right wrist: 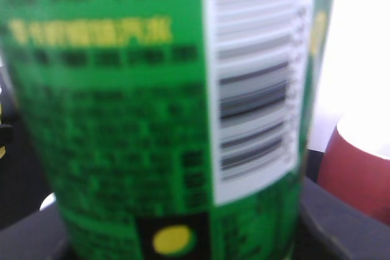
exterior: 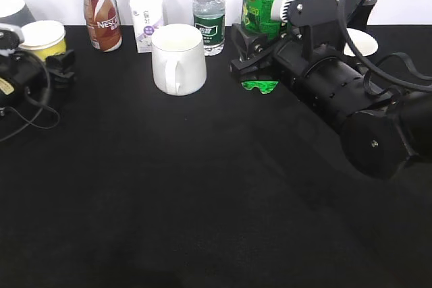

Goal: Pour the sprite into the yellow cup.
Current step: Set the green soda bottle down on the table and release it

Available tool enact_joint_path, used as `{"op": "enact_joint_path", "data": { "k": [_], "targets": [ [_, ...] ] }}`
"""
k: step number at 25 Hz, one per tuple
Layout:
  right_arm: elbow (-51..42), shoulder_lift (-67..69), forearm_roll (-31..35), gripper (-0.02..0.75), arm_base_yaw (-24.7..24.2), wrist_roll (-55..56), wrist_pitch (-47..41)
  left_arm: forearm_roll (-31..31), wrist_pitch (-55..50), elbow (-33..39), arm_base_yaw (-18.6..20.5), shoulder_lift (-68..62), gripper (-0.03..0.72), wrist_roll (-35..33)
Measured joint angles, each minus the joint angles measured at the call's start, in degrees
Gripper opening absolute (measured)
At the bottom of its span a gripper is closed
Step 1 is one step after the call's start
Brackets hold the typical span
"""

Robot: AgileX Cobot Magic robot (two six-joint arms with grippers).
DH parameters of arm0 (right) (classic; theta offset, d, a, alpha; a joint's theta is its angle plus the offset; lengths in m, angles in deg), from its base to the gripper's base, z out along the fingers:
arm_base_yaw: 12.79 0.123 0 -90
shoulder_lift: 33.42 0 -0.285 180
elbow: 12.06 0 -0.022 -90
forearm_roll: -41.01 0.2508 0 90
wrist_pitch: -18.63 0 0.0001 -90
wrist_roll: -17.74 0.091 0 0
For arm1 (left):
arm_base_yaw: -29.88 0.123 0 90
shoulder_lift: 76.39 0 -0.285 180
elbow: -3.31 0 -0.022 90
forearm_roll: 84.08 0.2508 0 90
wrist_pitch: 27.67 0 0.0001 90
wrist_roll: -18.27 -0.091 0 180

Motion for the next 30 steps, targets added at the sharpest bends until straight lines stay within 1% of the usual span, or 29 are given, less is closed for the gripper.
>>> {"op": "enact_joint_path", "data": {
  "k": [4, 7, 10, 14, 16, 17, 19, 21, 22, 24, 26, 28, 30],
  "targets": [
    [0.0, 0.0, 0.0, 0.44, 0.0, 0.0, 0.0, 1.5, 0.8, -0.2, 0.8, -1.1, 0.461, 0.0],
    [0.0, -0.1, 0.2, 0.44, 0.0, 0.0, 0.1, 2.0, 0.8, -0.2, 0.8, -1.1, 0.525, 0.0],
    [0.0, -0.1, 0.8, 0.44, 0.0, 0.0, 0.8, 2.2, -0.8, -0.1, 0.8, -1.1, 0.615, 0.0],
    [0.0, -0.1, 1.9, 0.44, 0.0, 0.0, 0.8, 2.2, -1.4, 6.1, 0.8, 2.8, 0.629, 0.0],
    [0.0, -0.1, 4.4, 0.44, 0.0, -0.1, 0.8, 1.8, -2.0, 10.9, 0.8, 7.1, 0.629, 0.0],
    [0.0, -0.1, 6.7, 0.44, 0.0, -0.1, 0.8, 1.7, -3.4, 13.4, 0.8, 10.1, 0.629, 0.0],
    [0.1, 0.6, 8.5, 0.44, -0.5, -0.1, 0.9, 0.9, -8.4, 18.4, 0.8, 17.1, 0.626, 0.0],
    [1.7, 4.0, 9.7, 0.44, -0.6, -0.1, 0.8, 0.1, -13.0, 22.9, 0.7, 23.9, 0.62, 0.0],
    [3.5, 6.6, 10.0, 0.44, -0.6, -0.1, 0.5, 0.1, -18.5, 24.0, 0.3, 28.7, 0.614, 0.0],
    [8.8, 11.3, 10.2, 0.44, -0.6, -0.1, -0.3, 0.1, -31.1, 24.4, -1.8, 39.8, 0.6, 0.0],
    [15.1, 16.2, 12.0, 0.44, -0.7, -0.1, -1.9, 0.0, -40.7, 24.4, -3.8, 50.1, 0.594, 0.0],
    [18.8, 19.9, 13.7, 0.44, -1.2, -0.1, -3.2, -0.2, -45.6, 24.4, -4.1, 57.6, 0.592, 0.0],
    [20.7, 21.0, 13.6, 0.44, -1.7, -0.1, -3.4, -0.3, -47.4, 24.4, -4.1, 60.6, 0.586, 0.0]
  ]
}}
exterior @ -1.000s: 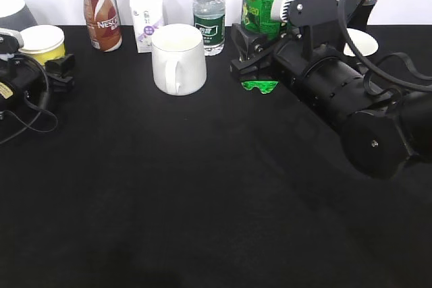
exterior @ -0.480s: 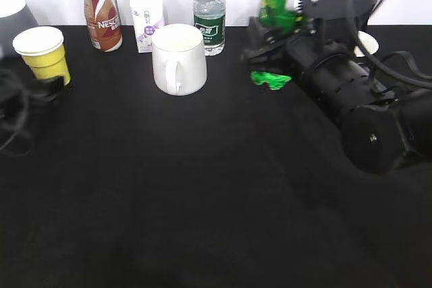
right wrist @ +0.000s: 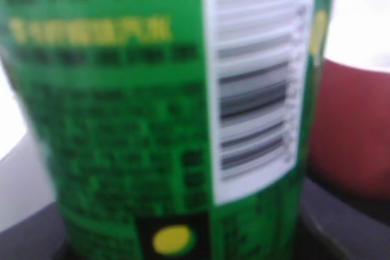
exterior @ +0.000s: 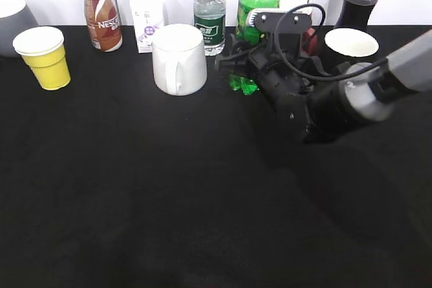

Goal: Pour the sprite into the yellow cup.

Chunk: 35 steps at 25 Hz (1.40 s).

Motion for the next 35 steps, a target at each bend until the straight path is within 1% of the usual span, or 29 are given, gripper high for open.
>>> {"op": "enact_joint_path", "data": {
  "k": [1, 2, 4, 5, 7, 11, 17, 18, 20, 21, 23, 24, 26, 27, 28, 29, 30, 31, 32, 33, 34, 35],
  "targets": [
    [0.2, 0.2, -0.3, 0.445, -0.1, -0.6, 0.0, 0.0, -0.3, 0.0, 0.0, 0.3, 0.586, 0.0],
    [0.3, 0.3, -1.0, 0.482, -0.2, -2.2, 0.1, -0.1, -0.3, 0.0, 0.0, 0.3, 0.586, 0.0],
    [0.5, 0.4, -1.5, 0.598, -0.2, -6.9, 0.2, -0.2, -0.3, 0.0, 0.0, 0.3, 0.586, 0.0],
    [0.5, 0.4, -1.4, 0.617, -0.2, -8.0, 0.3, -0.2, -0.3, 0.0, 0.0, 0.3, 0.586, 0.0],
    [0.5, 0.4, -0.8, 0.628, 0.1, -8.6, 0.4, -0.2, -0.3, 0.0, 0.0, 0.3, 0.586, 0.0],
    [-2.8, -1.9, 0.4, 0.628, 1.3, -8.6, 0.5, -0.4, -0.6, 0.0, 0.0, 0.3, 0.586, 0.0],
    [-11.7, -6.5, 0.6, 0.628, 2.0, -7.9, 2.2, -0.4, -1.0, 0.0, 0.0, 0.3, 0.586, 0.0],
    [-13.7, -8.3, 0.6, 0.628, 2.8, -7.7, 2.4, -0.4, -2.7, -0.4, 0.0, 0.3, 0.586, 0.0],
    [-16.6, -11.4, 0.4, 0.628, 3.6, -7.7, 1.6, -0.4, -8.6, -3.5, -0.3, 0.3, 0.586, 0.0],
    [-17.4, -13.7, 0.9, 0.628, 3.6, -7.7, -1.5, -1.3, -12.4, -5.2, -0.3, 0.3, 0.586, 0.0],
    [-17.7, -21.5, 1.3, 0.622, 3.6, -7.7, -15.4, -6.9, -24.8, -9.6, -0.3, 0.3, 0.586, 0.0],
    [-17.7, -26.0, 1.3, 0.609, 3.6, -7.7, -24.0, -9.8, -31.9, -12.3, -0.3, 0.3, 0.586, 0.1],
    [-17.3, -34.0, 1.6, 0.594, 3.6, -7.7, -44.2, -13.3, -46.4, -17.6, -0.3, 0.3, 0.585, 0.1],
    [-16.5, -36.8, 1.6, 0.592, 3.6, -7.7, -55.3, -15.3, -53.3, -20.2, -0.3, 0.3, 0.585, -0.5],
    [-15.6, -38.6, 1.2, 0.592, 3.6, -6.9, -64.4, -17.7, -60.7, -22.5, -0.3, 0.3, 0.585, -2.2],
    [-14.0, -39.7, -1.3, 0.592, 3.6, -3.3, -73.4, -20.6, -67.0, -24.6, -0.3, 0.3, 0.585, -3.4],
    [-12.0, -40.6, -8.4, 0.592, 3.6, 3.3, -81.1, -23.1, -72.8, -25.9, -0.3, 0.7, 0.585, -4.3],
    [-9.8, -41.2, -17.7, 0.592, 3.6, 11.6, -88.9, -24.9, -77.2, -26.2, -0.3, 2.0, 0.585, -4.8],
    [-7.6, -42.6, -25.9, 0.59, 3.6, 16.9, -96.9, -25.9, -80.4, -26.2, -0.3, 4.5, 0.585, -5.2],
    [-6.3, -44.9, -31.6, 0.588, 3.6, 19.2, -102.2, -26.0, -81.6, -26.2, -0.3, 7.6, 0.585, -5.2],
    [-5.9, -48.9, -33.7, 0.587, 3.6, 20.2, -105.6, -25.9, -81.8, -26.2, -0.3, 11.4, 0.585, -5.2],
    [-5.8, -53.2, -34.3, 0.587, 3.6, 20.5, -108.4, -25.8, -81.9, -26.3, -0.3, 17.2, 0.585, -5.2]
  ]
}}
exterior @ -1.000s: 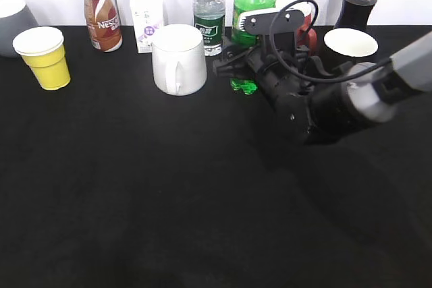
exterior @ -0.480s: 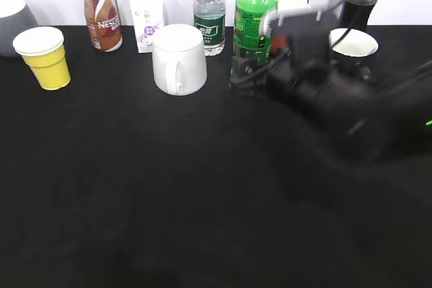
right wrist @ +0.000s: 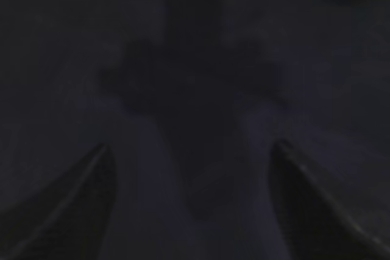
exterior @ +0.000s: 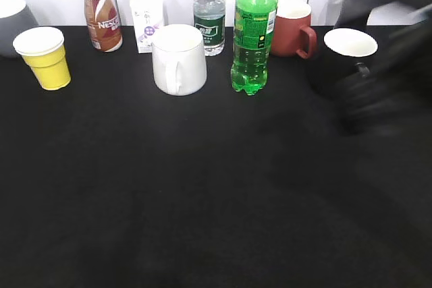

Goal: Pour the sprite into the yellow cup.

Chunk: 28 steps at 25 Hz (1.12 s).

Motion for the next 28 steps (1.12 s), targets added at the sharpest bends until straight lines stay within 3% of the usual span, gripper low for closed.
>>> {"op": "enact_joint_path", "data": {
  "k": [4, 9, 12, 16, 20, 23, 25, 28],
  "targets": [
    [0.0, -18.8, -0.5, 0.587, 0.0, -0.6, -12.7, 0.4, -0.2, 0.7, 0.0, 15.9, 0.585, 0.0],
    [-10.5, -44.4, 0.7, 0.587, 0.0, -3.3, -15.8, -0.3, -0.3, 8.1, 0.0, 33.5, 0.585, -0.6],
    [-19.0, -56.2, 1.1, 0.587, 0.0, -8.5, -14.5, 0.7, -0.3, 11.9, 0.0, 36.7, 0.585, -3.4],
    [-27.1, -58.0, 3.4, 0.587, 0.0, -9.6, -9.5, 2.6, 5.7, 19.0, 0.0, 36.7, 0.585, -3.5],
    [-27.4, -58.0, 4.2, 0.587, 0.0, -10.0, -8.2, 4.3, 8.5, 20.2, 0.0, 36.4, 0.586, -3.6],
    [-27.4, -58.0, 4.4, 0.662, 0.0, -10.0, -8.1, 4.3, 8.5, 20.2, 0.0, 36.1, 0.669, -3.6],
    [-27.4, -58.0, 4.5, 0.671, 0.0, -10.0, -8.1, 4.4, 8.5, 20.2, 0.0, 36.1, 0.68, -3.6],
    [-27.4, -58.0, 4.6, 0.634, 0.0, -10.1, -8.1, 4.5, 8.5, 20.2, 0.0, 36.1, 0.608, -3.6]
  ]
}}
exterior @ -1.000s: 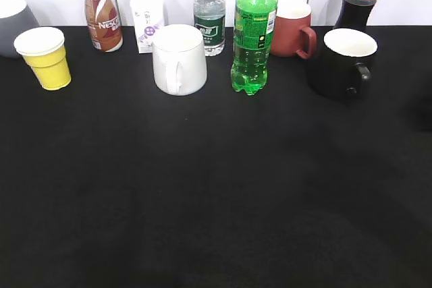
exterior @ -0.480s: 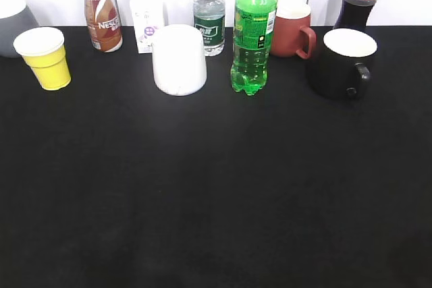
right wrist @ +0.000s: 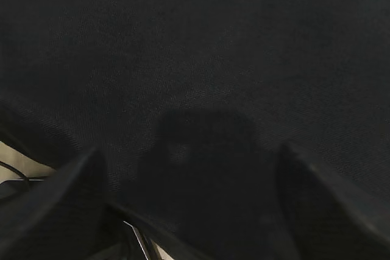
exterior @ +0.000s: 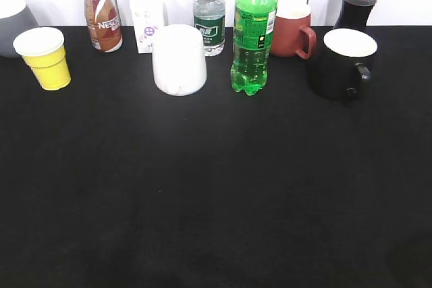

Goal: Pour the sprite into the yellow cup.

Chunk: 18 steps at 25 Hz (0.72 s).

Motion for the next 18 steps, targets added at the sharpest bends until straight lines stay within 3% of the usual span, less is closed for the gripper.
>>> {"op": "enact_joint_path", "data": {
  "k": [3, 7, 9, 13, 15, 18],
  "targets": [
    [0.0, 0.0, 0.0, 0.521, 0.0, 0.0, 0.0, 0.0, 0.0, 0.0, 0.0, 0.0, 0.49, 0.0],
    [0.0, -0.9, 0.2, 0.468, -0.8, 0.0, 0.1, 0.0, 0.1, 0.0, 0.0, 0.0, 0.391, 0.0],
    [0.0, -1.9, 0.4, 0.468, -8.9, 0.0, 0.1, 0.1, 0.1, 0.1, 0.8, 1.8, 0.351, 0.0],
    [-0.1, -8.5, 0.5, 0.468, -31.6, 0.0, 0.1, 0.1, 0.0, 0.1, 4.9, 7.3, 0.312, 0.0],
    [-0.1, -13.6, 0.5, 0.468, -36.0, 0.0, 0.0, 0.1, 0.1, 0.1, 5.8, 7.4, 0.3, 0.0],
    [-0.1, -15.0, 0.5, 0.465, -36.3, 0.0, 0.0, 0.0, 0.0, 0.1, 5.8, 7.4, 0.297, 0.0]
  ]
}}
